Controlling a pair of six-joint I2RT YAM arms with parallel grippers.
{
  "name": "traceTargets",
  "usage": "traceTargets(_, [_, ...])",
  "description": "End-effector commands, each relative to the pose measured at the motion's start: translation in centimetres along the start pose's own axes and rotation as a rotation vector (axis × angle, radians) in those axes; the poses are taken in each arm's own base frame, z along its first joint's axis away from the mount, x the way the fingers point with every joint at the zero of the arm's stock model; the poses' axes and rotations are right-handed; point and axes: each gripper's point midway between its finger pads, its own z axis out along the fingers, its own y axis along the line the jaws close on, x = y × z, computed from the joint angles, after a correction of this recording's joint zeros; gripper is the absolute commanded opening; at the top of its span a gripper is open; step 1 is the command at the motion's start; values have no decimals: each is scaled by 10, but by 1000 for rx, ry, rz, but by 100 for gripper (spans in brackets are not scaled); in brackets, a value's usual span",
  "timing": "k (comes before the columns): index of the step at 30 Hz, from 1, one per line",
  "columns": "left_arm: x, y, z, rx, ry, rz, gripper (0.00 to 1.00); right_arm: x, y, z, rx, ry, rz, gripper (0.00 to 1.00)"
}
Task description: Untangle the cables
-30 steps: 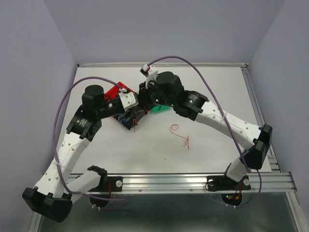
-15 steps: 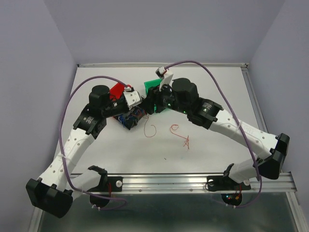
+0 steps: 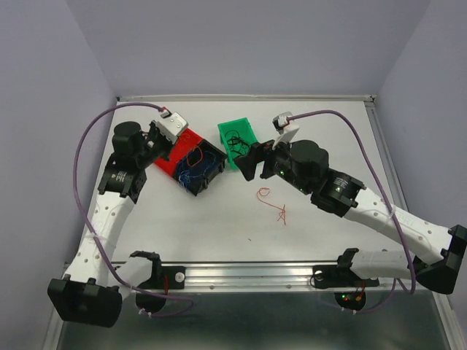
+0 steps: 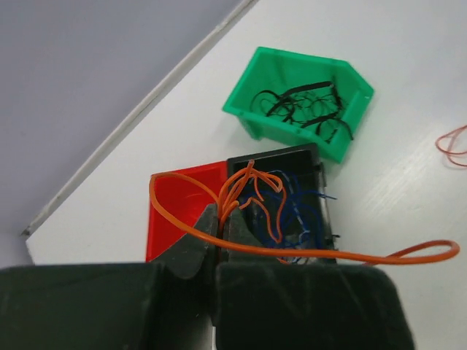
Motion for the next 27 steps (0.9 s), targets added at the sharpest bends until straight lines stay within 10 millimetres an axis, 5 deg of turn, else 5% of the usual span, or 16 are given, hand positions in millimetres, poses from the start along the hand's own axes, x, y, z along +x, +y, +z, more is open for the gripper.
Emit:
traceTargets(1, [-39,74,-30,-223,-83,55,0,20,-26,-1,101,-12,-19,90])
traceTargets(7, [-29,112,-29,-232,-60,84,0,73,-65,0,246,80,-32,91])
traceTargets(16, [1,130,6,-166,-40,41,0,126,-99,-7,369,167,-13,92])
traceTargets(22, [32,134,31,-130,12,-9,0,164,-119,-14,458,261,-8,93])
traceTargets(27, [61,120,50,-48,37,-40,0,173,-122,-20,456,278,2,93])
